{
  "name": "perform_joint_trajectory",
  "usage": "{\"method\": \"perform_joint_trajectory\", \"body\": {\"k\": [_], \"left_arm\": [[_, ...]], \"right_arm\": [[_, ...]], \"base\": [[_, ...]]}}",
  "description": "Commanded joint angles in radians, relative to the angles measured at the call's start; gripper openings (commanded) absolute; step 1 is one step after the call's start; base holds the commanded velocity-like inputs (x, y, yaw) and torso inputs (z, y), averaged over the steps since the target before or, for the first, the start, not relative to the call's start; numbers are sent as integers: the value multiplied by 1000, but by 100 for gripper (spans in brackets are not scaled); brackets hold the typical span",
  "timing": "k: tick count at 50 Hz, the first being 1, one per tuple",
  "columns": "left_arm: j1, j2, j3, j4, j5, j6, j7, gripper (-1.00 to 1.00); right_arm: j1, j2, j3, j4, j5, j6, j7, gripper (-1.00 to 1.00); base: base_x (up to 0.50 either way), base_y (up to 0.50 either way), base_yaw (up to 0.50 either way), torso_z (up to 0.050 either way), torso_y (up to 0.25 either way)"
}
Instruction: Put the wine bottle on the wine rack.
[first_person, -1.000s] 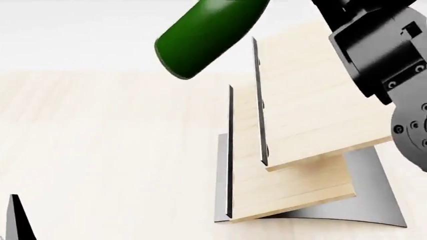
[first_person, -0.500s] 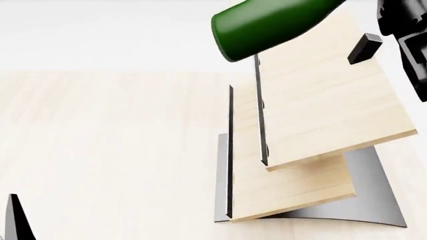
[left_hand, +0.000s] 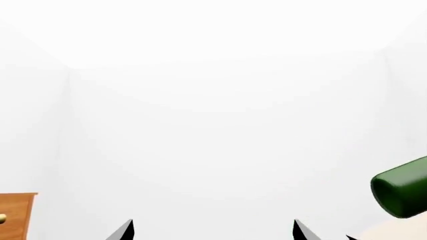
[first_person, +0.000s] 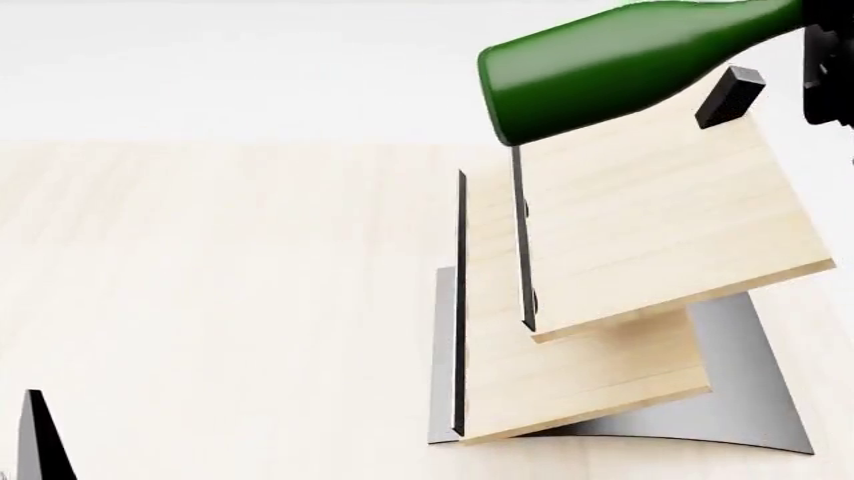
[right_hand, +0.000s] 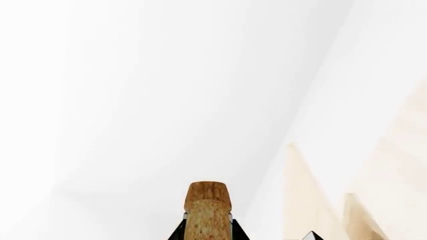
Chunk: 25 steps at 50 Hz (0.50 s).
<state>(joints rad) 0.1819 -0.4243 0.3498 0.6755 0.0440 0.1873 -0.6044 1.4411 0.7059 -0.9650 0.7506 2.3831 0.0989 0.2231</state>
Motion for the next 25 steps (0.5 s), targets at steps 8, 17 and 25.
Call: {"method": "perform_joint_trajectory", "body": {"k": [8, 17, 25], "left_arm": [[-5, -1, 8, 1, 1, -8, 0, 100], [-6, -3, 8, 0, 1, -9, -1, 100], [-9, -3, 11, -10, 0, -3, -2, 100]], "right_arm": [[-44, 50, 46, -107, -21, -36, 33, -100], [-49, 41, 41, -77, -25, -25, 18, -100], [-56, 48, 45, -71, -26, -27, 12, -100]], "base": [[0, 0, 0, 0, 0], [0, 0, 0, 0, 1], [0, 0, 0, 2, 0]]}}
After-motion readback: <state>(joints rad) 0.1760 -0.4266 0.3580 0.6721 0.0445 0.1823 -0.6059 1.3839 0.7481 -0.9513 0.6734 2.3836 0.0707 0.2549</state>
